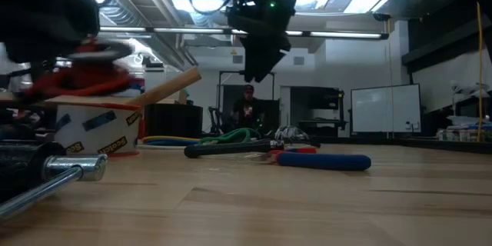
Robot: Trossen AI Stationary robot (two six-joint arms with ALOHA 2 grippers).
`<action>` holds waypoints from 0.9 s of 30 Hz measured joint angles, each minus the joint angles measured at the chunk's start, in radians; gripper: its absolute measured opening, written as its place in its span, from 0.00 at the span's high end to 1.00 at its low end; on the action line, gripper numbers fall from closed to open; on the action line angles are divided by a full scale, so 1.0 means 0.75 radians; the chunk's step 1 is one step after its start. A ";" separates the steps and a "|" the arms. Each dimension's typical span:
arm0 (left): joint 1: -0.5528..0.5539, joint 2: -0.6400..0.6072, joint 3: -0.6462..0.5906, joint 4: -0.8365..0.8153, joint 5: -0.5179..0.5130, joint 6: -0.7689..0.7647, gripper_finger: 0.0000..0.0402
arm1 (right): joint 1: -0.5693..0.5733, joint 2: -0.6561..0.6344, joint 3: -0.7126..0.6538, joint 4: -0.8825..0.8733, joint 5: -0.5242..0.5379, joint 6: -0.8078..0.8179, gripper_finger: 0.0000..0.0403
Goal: Coil cords
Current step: Uncoil the red wire from the black spool
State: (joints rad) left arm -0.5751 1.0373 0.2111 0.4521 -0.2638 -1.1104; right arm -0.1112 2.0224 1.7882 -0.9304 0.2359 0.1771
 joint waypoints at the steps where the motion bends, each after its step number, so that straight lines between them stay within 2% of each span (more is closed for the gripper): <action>1: 0.000 -0.016 0.000 0.002 -0.053 0.075 1.00 | 0.000 0.000 0.000 0.023 0.000 0.000 0.34; 8: 0.001 -0.109 0.001 0.010 -0.509 0.641 1.00 | 0.000 0.000 0.000 0.181 -0.006 0.001 0.34; 11: 0.001 -0.130 0.001 0.013 -0.622 0.811 1.00 | 0.000 0.000 0.000 0.240 -0.038 0.001 0.34; 15: 0.002 -0.133 0.002 0.013 -0.666 0.899 1.00 | 0.000 0.000 0.000 0.326 -0.117 0.005 0.34; 22: 0.002 -0.133 0.003 0.014 -0.733 0.965 1.00 | 0.008 0.014 0.000 0.436 -0.555 0.003 0.34; 25: 0.000 -0.133 0.003 0.003 -0.713 1.002 1.00 | 0.014 0.015 0.000 0.412 -0.587 -0.024 0.34; 27: -0.002 -0.133 0.003 -0.008 -0.647 1.024 1.00 | 0.019 0.015 0.000 0.395 -0.584 -0.071 0.34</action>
State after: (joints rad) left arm -0.5762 0.9375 0.2134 0.4463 -0.7489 -0.3427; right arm -0.0967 2.0338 1.7882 -0.6345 -0.2018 0.1237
